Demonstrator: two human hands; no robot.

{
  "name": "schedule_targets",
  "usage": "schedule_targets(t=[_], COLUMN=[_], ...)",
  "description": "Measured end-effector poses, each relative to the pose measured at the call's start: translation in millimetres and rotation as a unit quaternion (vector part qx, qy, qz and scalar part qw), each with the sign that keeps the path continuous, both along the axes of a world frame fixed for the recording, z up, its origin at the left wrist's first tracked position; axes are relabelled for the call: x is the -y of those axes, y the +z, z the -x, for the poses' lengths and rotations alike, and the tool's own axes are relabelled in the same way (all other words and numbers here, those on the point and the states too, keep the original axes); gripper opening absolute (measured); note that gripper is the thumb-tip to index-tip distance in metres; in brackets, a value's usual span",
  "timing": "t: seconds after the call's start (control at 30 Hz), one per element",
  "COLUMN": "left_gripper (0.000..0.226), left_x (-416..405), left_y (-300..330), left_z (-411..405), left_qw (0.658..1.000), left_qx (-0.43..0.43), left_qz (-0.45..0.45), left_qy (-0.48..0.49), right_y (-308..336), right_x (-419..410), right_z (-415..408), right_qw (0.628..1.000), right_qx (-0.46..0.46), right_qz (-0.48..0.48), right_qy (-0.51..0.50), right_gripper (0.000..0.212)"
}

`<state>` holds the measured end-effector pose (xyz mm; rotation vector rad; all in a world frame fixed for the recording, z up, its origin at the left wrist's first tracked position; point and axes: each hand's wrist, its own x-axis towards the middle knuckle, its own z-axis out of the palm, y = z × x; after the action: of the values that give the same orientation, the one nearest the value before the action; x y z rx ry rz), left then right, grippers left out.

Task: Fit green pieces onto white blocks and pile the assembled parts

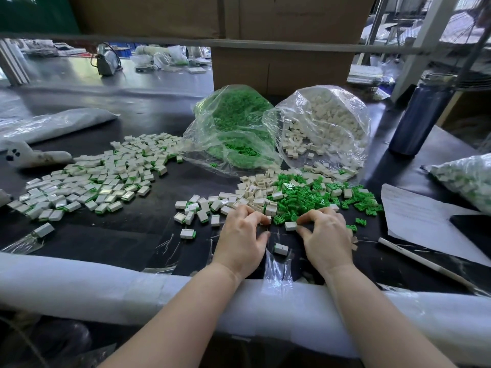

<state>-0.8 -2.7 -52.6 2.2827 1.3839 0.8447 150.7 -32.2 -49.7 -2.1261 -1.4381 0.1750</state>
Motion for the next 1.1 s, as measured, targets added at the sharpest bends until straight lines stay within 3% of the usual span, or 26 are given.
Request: schedule_targets(t=[0.13, 0.43, 0.57, 0.67, 0.97, 1.1], left_gripper=[0.02, 0.02, 0.039, 0.036, 0.023, 0.025], left_x=[-0.3, -7.1, -9.4, -12.8, -16.1, -13.0], left_y=[1.6, 5.3, 5.1, 5.3, -0.9, -4.1], left_z=[-0.9, -9.2, -18.5, -22.8, -13.1, -11.3], left_qw=[1.0, 1.0, 0.995, 0.987, 0.997, 0.998], left_qx=[0.006, -0.001, -0.082, -0.142, -0.067, -0.056], left_qz=[-0.001, 0.022, 0.012, 0.011, -0.008, -0.027], left_qy=[-0.009, -0.019, -0.063, -0.073, -0.024, -0.01], right_y=[-0.9, -3.4, -3.6, -3.1, -4.2, -0.8], right_x=[-2.0, -5.7, -5.5, -4.5, -5.1, -0.8], right_z=[0.4, -0.4, -0.3, 0.0, -0.7, 2.1], right_qw=[1.0, 1.0, 1.0, 1.0, 0.999, 0.987], right_qx=[-0.018, 0.0, 0.002, -0.001, -0.01, -0.093], right_qz=[-0.008, 0.014, 0.006, -0.005, -0.039, -0.08], right_qy=[0.003, -0.001, 0.001, 0.004, 0.029, 0.101], right_gripper=[0.007, 0.023, 0.02, 0.017, 0.007, 0.008])
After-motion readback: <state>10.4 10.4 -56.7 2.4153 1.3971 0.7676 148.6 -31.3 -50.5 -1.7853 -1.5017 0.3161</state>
